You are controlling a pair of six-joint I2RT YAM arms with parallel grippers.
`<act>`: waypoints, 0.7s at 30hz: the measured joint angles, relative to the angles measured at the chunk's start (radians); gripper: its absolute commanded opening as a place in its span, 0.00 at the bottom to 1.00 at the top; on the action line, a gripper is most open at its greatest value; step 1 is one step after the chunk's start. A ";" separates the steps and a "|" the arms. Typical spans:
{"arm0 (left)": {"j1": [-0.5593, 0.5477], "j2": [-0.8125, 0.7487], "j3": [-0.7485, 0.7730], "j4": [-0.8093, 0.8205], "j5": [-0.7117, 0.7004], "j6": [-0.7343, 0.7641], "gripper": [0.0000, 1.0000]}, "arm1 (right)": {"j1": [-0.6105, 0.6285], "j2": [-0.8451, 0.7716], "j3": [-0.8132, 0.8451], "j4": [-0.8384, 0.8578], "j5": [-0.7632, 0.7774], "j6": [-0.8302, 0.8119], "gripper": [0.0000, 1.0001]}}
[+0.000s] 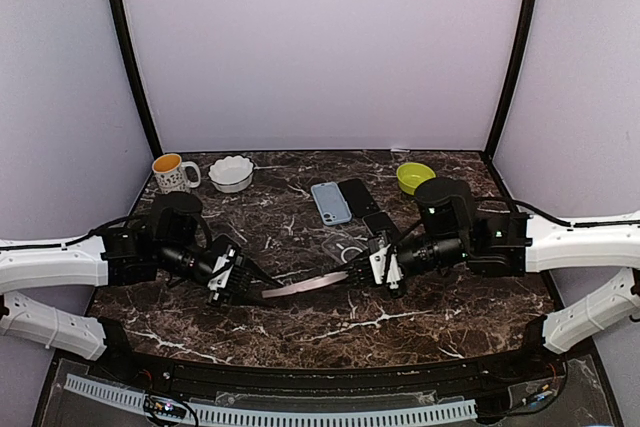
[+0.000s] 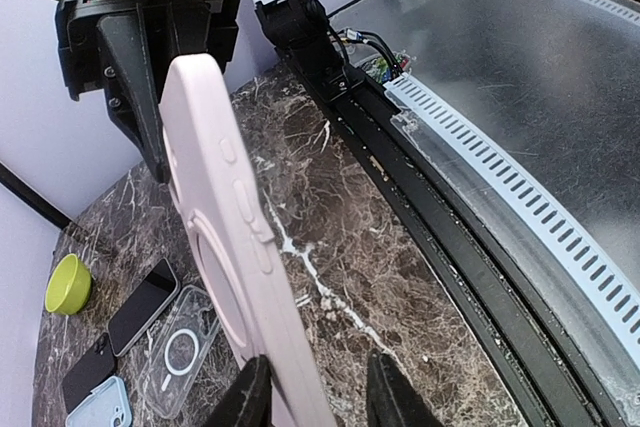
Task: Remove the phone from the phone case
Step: Remove the top left corner of the phone case.
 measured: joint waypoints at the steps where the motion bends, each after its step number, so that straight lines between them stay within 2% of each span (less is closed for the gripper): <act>1: 0.000 0.004 0.000 -0.001 0.000 0.000 0.32 | 0.000 0.002 0.000 -0.001 0.000 -0.003 0.00; 13: -0.001 0.029 0.000 -0.006 -0.004 0.006 0.32 | 0.008 0.013 0.000 -0.015 -0.001 -0.031 0.00; 21: -0.006 0.031 0.000 -0.007 -0.015 0.022 0.38 | 0.009 0.013 0.000 -0.014 -0.002 -0.023 0.00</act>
